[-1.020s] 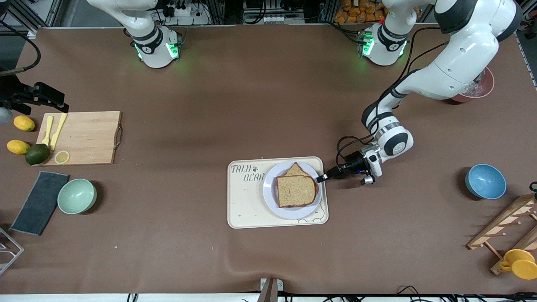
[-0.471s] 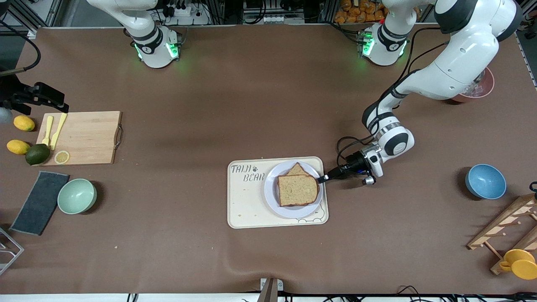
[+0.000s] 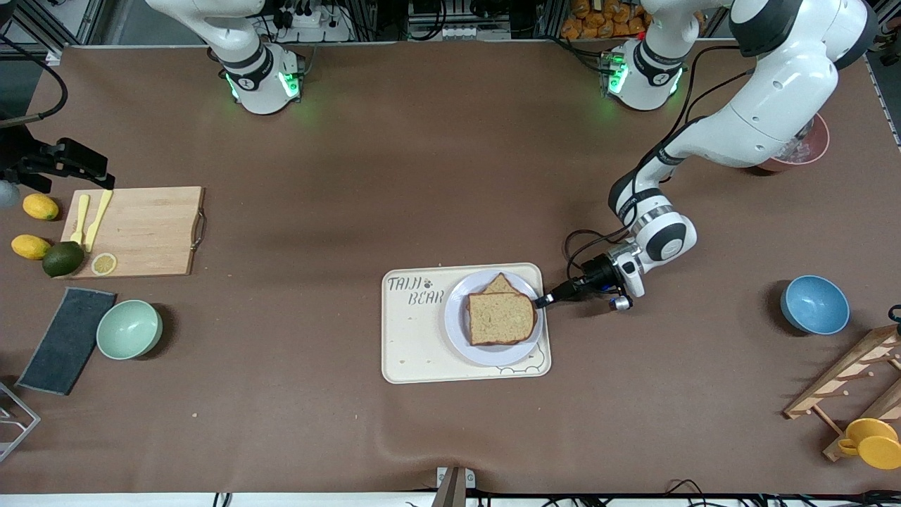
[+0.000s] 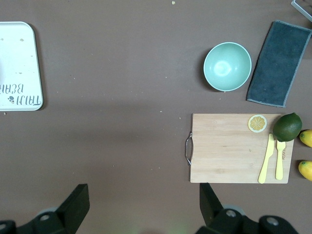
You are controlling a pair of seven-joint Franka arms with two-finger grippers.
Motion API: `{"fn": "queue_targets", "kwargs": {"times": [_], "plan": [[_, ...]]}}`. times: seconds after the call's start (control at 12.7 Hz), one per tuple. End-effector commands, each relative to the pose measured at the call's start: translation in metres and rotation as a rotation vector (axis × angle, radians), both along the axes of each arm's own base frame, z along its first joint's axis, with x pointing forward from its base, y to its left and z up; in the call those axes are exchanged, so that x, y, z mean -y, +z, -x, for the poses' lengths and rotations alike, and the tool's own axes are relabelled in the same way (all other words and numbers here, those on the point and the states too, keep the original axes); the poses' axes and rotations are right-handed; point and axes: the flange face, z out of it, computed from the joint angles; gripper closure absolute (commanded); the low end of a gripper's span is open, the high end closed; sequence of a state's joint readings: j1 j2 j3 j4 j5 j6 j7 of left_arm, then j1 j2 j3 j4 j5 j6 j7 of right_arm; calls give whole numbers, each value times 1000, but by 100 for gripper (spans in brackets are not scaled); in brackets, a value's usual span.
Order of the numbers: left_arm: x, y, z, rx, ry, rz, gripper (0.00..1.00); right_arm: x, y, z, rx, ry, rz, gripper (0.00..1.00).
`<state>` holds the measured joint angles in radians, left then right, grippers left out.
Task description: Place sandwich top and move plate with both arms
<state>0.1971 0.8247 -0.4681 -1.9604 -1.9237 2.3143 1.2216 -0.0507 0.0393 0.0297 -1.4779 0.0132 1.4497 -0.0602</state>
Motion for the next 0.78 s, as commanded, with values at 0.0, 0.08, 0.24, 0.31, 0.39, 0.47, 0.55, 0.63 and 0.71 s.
{"fn": "queue_targets", "kwargs": {"times": [0.0, 0.08, 0.24, 0.31, 0.39, 0.47, 0.55, 0.63, 0.71], "plan": [[-12, -3, 10, -30, -1, -58, 82, 4, 1, 2, 8, 1, -1, 0], [-14, -3, 11, -30, 1, -63, 82, 3, 1, 2, 8, 2, -1, 0], [-21, -4, 11, -29, 4, -69, 82, 3, 1, 2, 8, 2, -1, 0], [-27, -3, 11, -24, -3, -79, 83, 3, 1, 2, 8, 2, -1, 0], [-34, -2, 12, -24, -5, -90, 83, 3, 1, 1, 6, 2, -1, 0], [-40, -1, 13, -21, -8, -103, 83, 3, 1, 2, 8, 2, -1, 0], [-43, 5, 12, -18, -7, -115, 83, 3, 1, 2, 8, 2, -1, 0], [-46, 11, 9, -14, 0, -136, 84, 4, 1, 1, 6, 1, -1, 0], [-47, 13, 9, -12, 1, -142, 84, 3, 1, 1, 6, 2, -1, 0]]}}
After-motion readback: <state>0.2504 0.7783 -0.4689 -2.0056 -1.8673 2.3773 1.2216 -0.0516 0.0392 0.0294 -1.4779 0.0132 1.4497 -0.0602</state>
